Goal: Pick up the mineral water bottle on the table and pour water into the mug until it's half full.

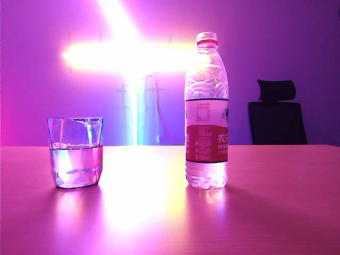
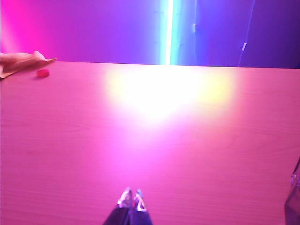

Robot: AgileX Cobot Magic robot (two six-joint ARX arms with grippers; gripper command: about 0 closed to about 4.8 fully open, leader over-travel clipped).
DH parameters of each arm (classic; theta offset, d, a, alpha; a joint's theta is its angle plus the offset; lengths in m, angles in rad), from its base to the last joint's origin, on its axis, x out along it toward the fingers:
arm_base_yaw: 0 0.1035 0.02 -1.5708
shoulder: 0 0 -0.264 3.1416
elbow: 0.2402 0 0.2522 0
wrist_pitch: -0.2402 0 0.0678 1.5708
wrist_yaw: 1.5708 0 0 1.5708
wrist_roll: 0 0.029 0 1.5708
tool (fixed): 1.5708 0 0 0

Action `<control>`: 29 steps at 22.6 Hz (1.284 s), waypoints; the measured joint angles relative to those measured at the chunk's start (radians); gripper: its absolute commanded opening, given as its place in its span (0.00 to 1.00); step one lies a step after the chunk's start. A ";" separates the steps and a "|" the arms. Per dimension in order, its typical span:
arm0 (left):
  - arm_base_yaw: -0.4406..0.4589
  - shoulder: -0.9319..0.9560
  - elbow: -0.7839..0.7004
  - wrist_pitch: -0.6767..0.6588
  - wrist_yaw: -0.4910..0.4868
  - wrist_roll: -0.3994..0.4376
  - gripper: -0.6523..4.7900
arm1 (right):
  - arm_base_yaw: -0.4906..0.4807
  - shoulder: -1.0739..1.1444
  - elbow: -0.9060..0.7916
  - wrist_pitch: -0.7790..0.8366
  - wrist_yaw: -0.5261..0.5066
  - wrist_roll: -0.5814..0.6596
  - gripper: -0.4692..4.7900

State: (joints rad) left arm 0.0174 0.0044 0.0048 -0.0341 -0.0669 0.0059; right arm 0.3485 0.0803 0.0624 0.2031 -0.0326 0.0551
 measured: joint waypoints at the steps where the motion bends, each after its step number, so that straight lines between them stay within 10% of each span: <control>1: 0.000 0.000 0.000 0.000 0.000 0.000 0.12 | -0.054 -0.002 -0.008 0.003 -0.034 0.000 0.09; 18: 0.000 0.000 0.000 0.000 0.000 0.000 0.12 | -0.374 -0.079 -0.057 -0.132 -0.099 -0.039 0.09; 29: 0.000 0.000 0.000 0.000 0.000 0.000 0.12 | -0.380 -0.079 -0.057 -0.158 -0.014 -0.051 0.09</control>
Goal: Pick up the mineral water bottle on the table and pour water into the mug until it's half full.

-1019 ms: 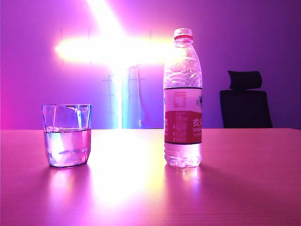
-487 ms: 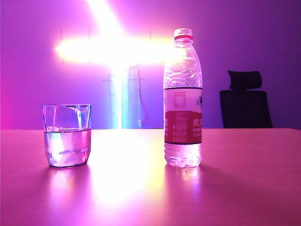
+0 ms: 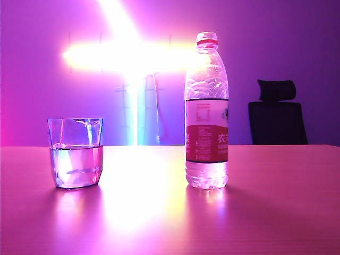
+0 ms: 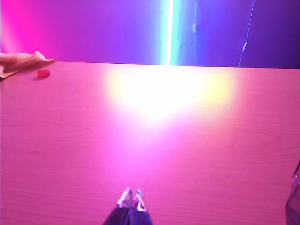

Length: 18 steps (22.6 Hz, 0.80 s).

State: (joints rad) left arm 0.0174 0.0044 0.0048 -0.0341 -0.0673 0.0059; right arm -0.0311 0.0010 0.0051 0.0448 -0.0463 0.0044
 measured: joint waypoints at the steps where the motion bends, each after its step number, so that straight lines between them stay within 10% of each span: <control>1: 0.000 0.000 0.000 0.000 0.000 0.000 0.12 | 0.000 0.000 0.000 0.000 0.001 0.001 0.09; 18: 0.000 0.000 0.000 0.000 0.000 0.000 0.12 | 0.007 0.000 0.000 -0.020 0.001 0.002 0.09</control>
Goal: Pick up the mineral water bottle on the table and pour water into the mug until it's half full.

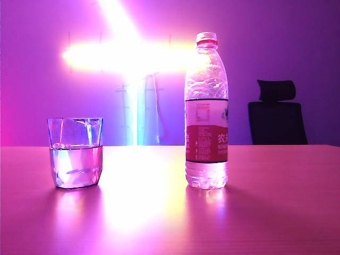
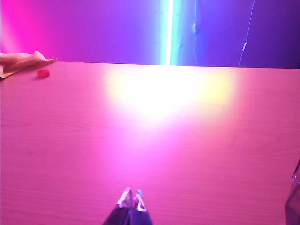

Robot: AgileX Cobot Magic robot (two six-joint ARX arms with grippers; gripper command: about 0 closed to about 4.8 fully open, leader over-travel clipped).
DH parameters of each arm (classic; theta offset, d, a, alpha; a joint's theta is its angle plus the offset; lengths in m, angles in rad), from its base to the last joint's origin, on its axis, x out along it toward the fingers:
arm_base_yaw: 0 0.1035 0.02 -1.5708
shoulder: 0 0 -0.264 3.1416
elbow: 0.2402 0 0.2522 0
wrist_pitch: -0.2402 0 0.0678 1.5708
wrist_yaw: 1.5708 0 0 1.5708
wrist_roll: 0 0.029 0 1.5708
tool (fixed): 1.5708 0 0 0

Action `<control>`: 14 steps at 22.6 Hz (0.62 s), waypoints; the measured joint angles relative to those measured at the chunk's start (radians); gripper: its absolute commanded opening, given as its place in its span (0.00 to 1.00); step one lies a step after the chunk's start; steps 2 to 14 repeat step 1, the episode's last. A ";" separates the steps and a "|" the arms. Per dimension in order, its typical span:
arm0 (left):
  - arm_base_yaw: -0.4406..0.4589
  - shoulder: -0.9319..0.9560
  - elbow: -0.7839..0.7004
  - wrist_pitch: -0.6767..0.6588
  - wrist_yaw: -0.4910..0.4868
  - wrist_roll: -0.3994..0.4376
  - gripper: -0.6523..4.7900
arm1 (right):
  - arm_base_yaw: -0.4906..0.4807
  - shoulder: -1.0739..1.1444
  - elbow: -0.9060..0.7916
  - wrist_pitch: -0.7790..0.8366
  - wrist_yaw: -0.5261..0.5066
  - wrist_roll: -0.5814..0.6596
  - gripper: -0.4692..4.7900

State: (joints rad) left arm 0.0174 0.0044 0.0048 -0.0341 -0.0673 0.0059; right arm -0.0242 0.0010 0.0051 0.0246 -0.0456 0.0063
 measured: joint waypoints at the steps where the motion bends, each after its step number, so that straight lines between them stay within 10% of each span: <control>1: 0.000 0.000 0.000 0.000 0.000 0.000 0.12 | 0.000 0.000 0.000 0.000 0.000 0.000 0.09; 14: 0.000 0.000 0.000 0.000 0.000 0.000 0.12 | 0.000 0.000 0.000 0.000 0.000 0.000 0.09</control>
